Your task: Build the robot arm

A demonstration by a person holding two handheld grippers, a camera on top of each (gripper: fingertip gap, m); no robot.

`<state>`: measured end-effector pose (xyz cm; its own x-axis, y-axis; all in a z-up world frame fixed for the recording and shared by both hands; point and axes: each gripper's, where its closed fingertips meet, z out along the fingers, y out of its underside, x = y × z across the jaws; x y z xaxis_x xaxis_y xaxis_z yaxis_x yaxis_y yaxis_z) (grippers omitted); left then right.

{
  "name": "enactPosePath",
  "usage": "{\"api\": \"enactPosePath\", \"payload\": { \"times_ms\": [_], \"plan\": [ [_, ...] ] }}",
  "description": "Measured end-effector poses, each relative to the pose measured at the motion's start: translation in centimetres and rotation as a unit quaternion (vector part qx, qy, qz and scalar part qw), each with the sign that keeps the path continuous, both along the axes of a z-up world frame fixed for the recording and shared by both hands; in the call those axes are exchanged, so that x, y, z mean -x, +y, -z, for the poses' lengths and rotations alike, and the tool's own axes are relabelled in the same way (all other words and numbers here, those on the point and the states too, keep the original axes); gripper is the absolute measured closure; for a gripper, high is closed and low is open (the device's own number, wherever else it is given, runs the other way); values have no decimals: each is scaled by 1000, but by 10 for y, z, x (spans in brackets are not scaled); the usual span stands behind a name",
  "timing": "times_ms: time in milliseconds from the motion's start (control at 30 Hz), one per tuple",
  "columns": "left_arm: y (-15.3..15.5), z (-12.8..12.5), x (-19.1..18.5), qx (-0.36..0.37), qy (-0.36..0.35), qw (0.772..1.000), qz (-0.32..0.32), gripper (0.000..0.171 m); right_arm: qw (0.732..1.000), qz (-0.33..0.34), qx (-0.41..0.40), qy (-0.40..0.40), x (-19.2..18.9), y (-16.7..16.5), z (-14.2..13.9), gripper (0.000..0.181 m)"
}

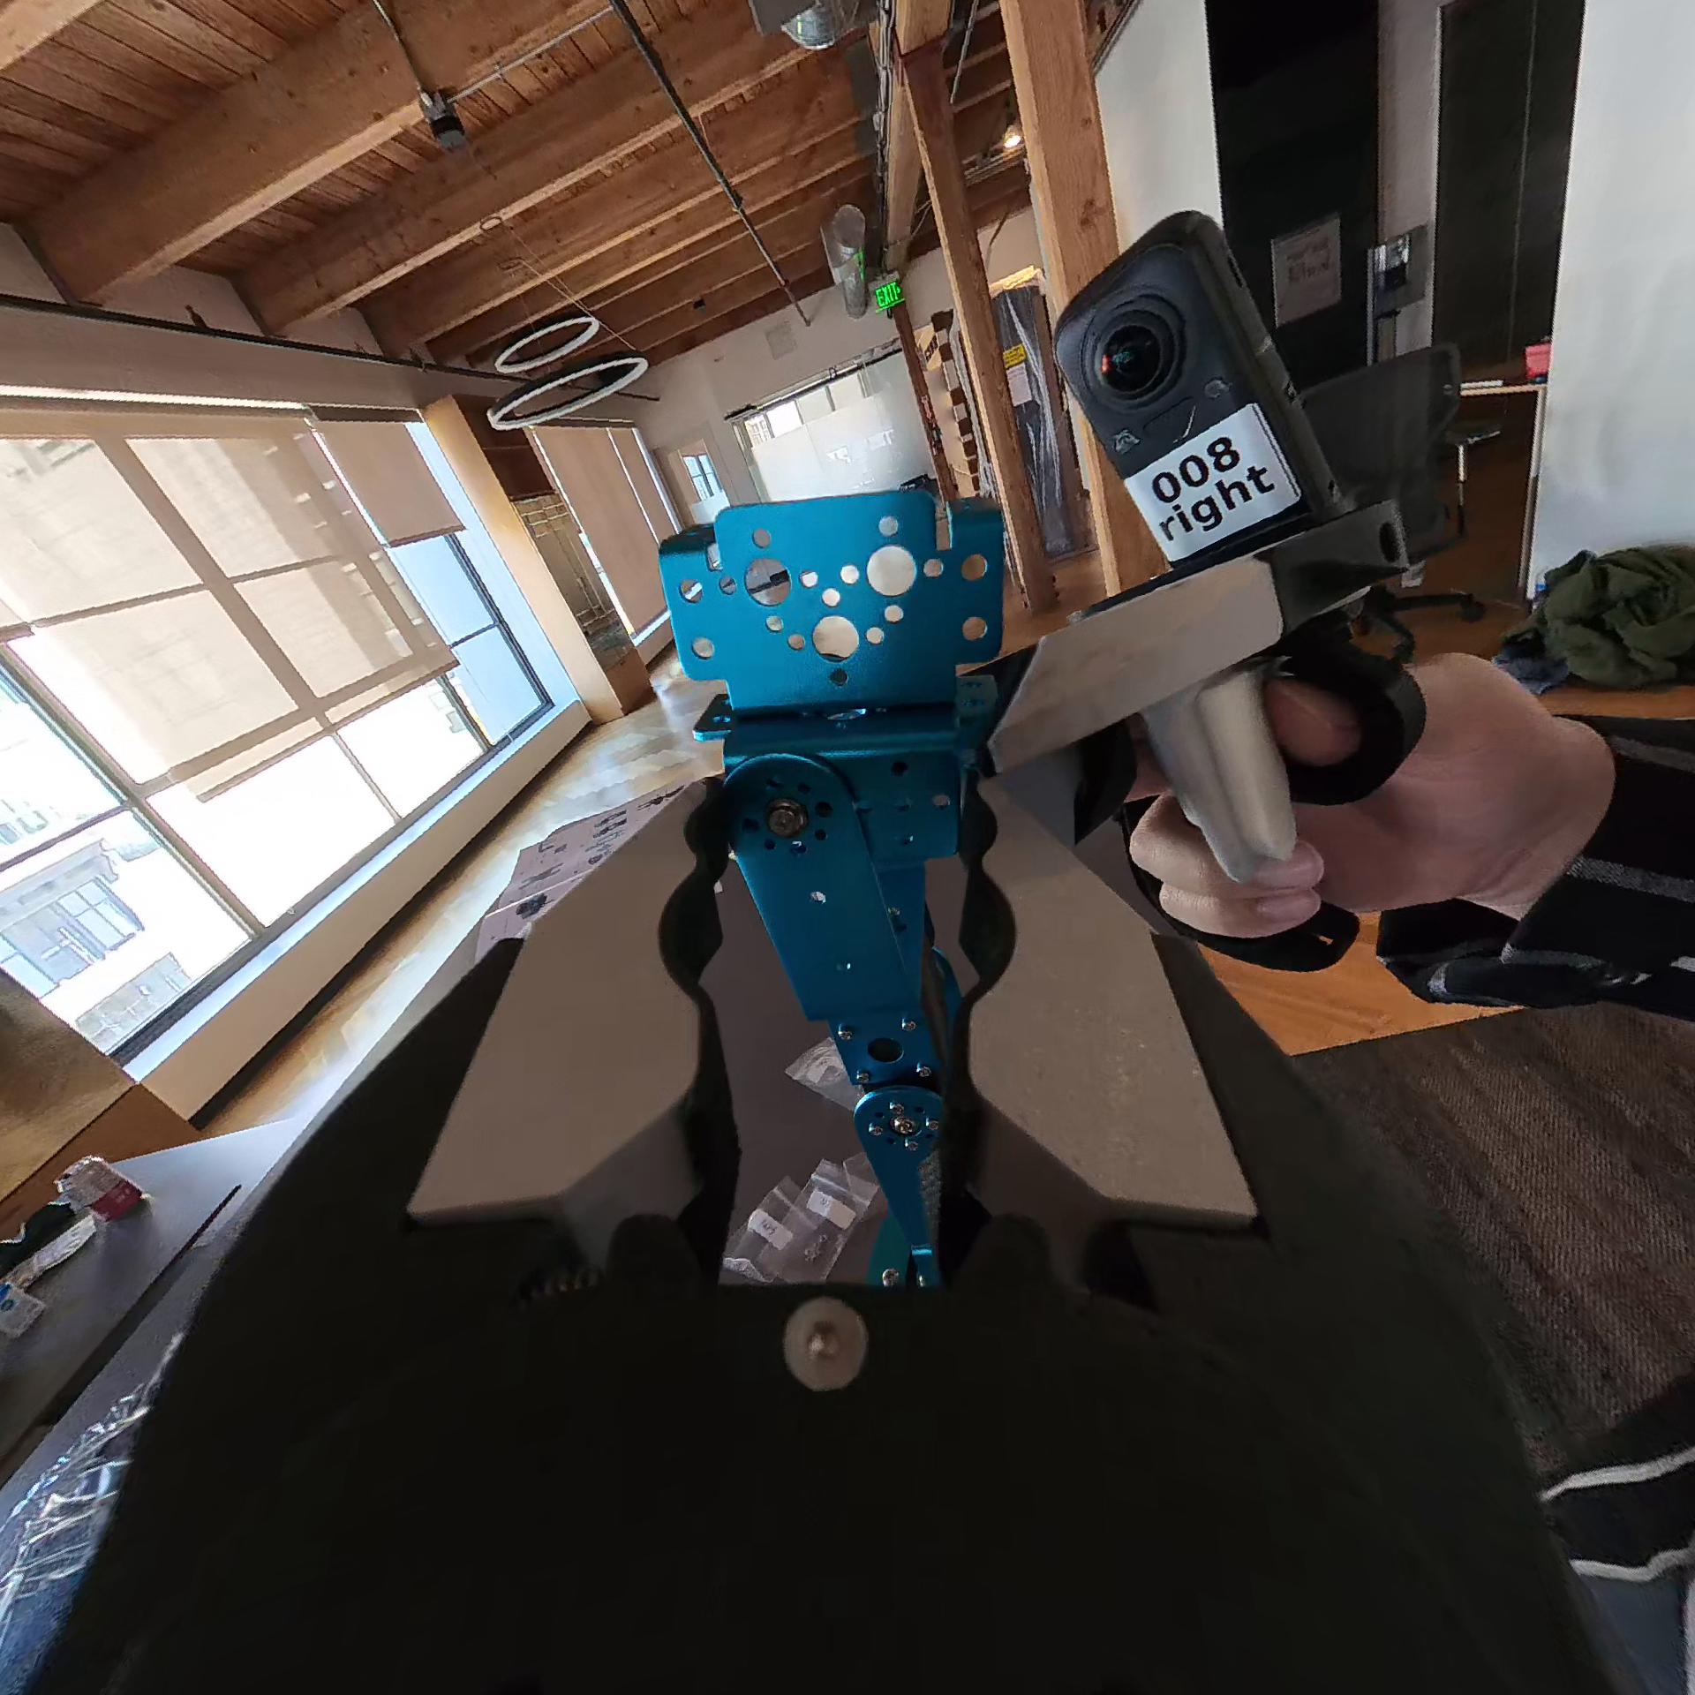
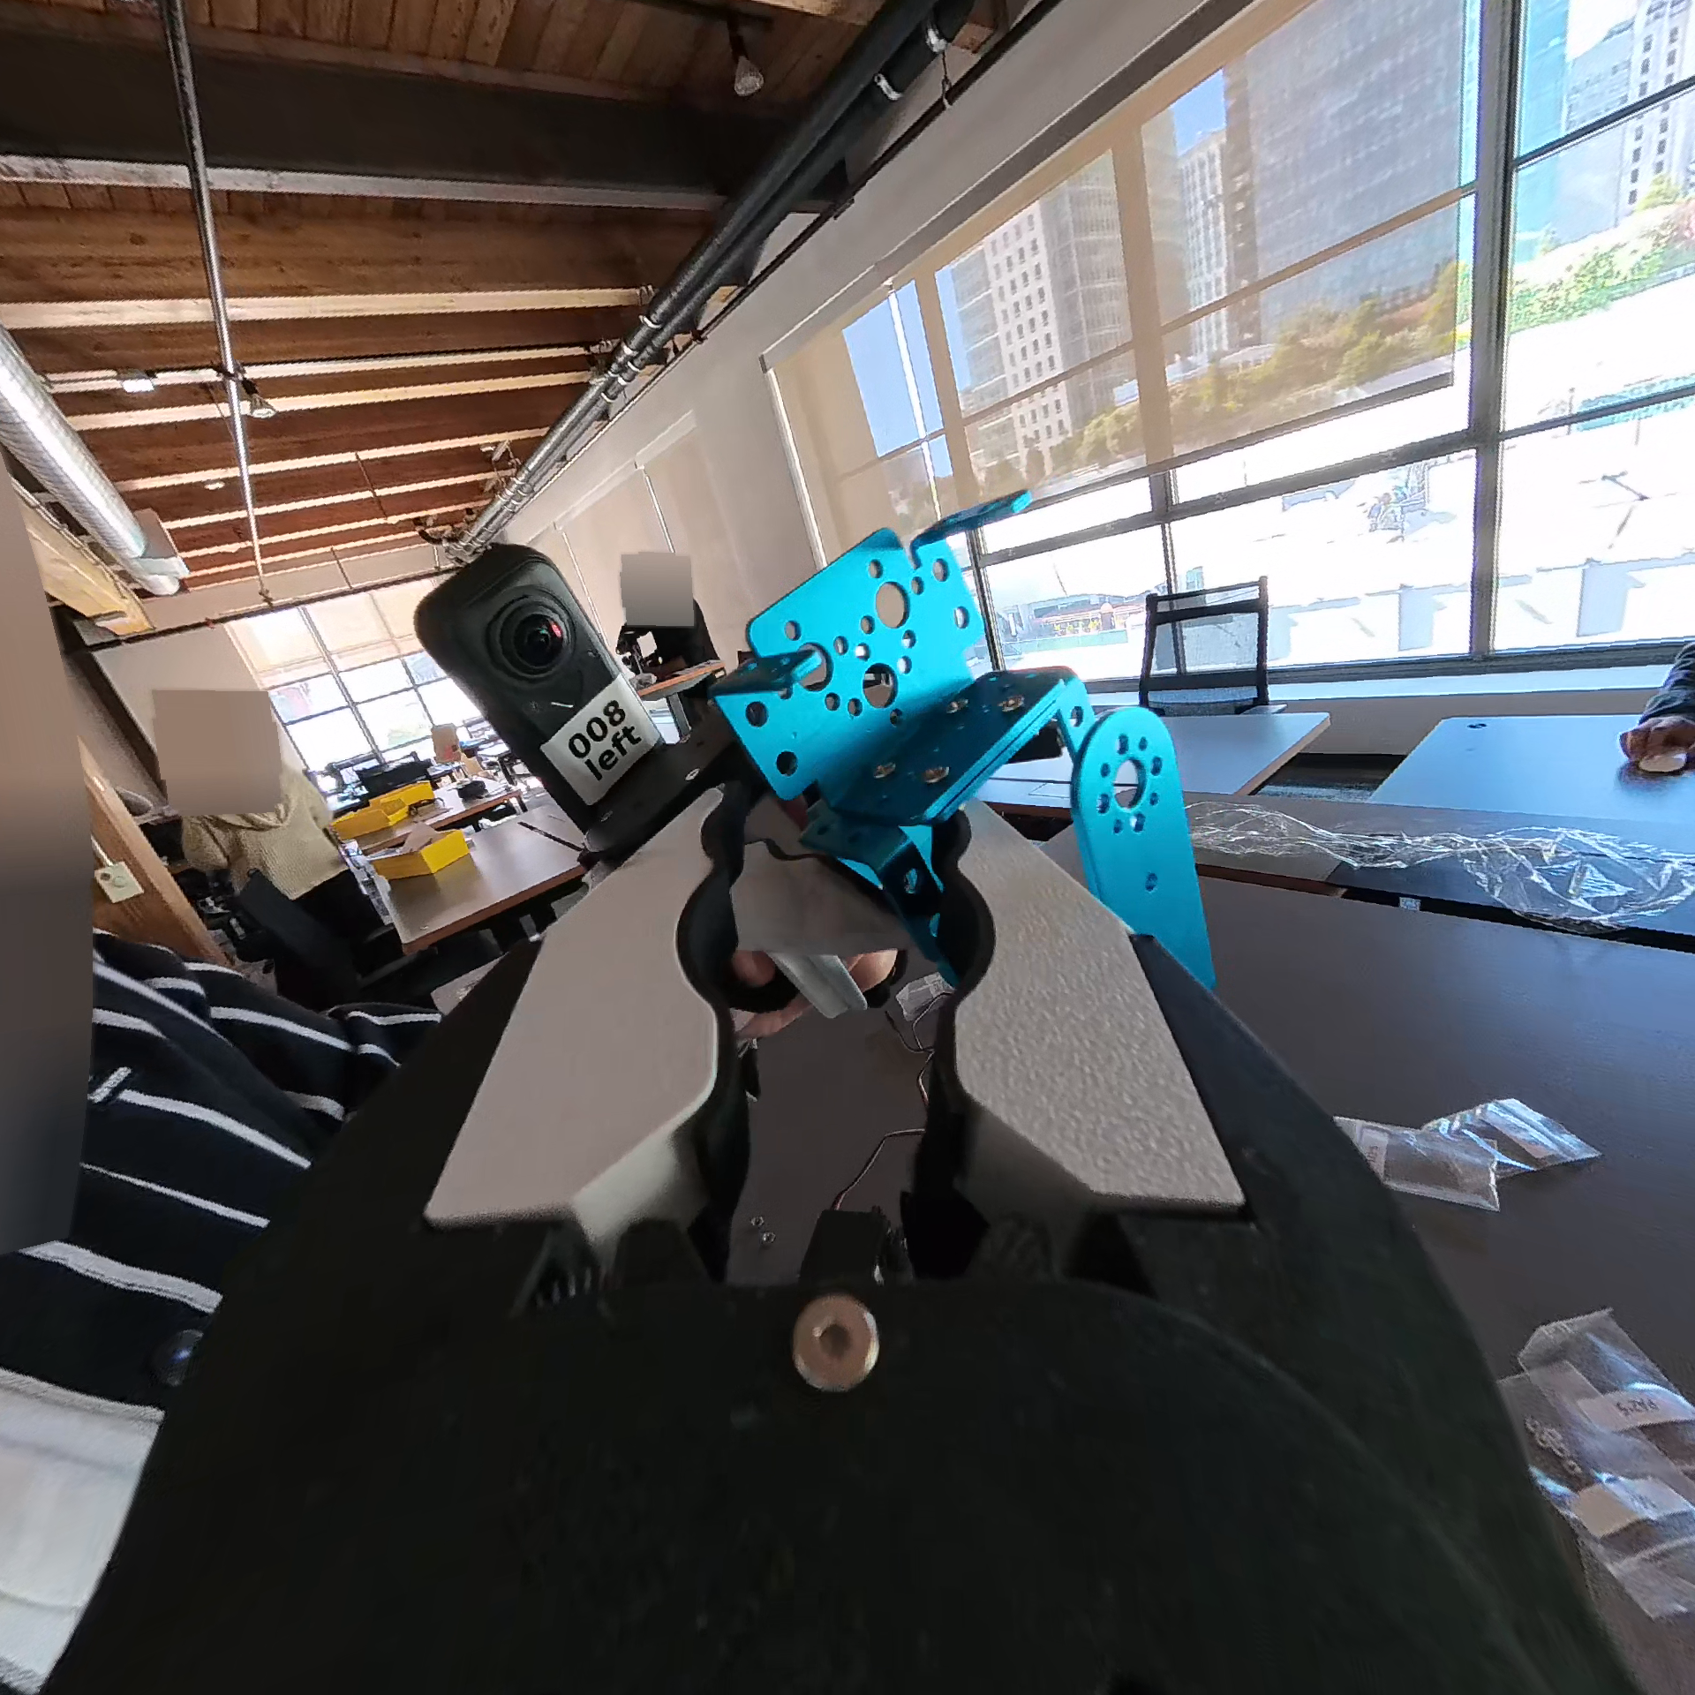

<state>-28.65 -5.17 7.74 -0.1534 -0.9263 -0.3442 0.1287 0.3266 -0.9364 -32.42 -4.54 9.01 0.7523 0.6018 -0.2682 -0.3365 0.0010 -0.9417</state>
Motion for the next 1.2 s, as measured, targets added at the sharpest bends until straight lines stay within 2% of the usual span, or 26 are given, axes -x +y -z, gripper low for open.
{"api": "enactPosePath", "payload": {
  "times_ms": [600, 733, 800, 1200],
  "plan": [
    [-2, -1, 2, 24, -6, 999, 42, 122, 1000, 23, -5, 17, -13, -12, -4, 140],
    [-2, -1, 3, 20, -3, 999, 41, 122, 999, 37, -3, 6, -12, -10, -4, 153],
    [-1, -1, 4, 22, -3, 999, 40, 122, 999, 39, 0, 4, -10, -9, -4, 154],
    [-6, -2, 4, 40, 2, 997, 63, 122, 996, -38, 14, 78, -5, -13, -6, 160]
  ]
}}
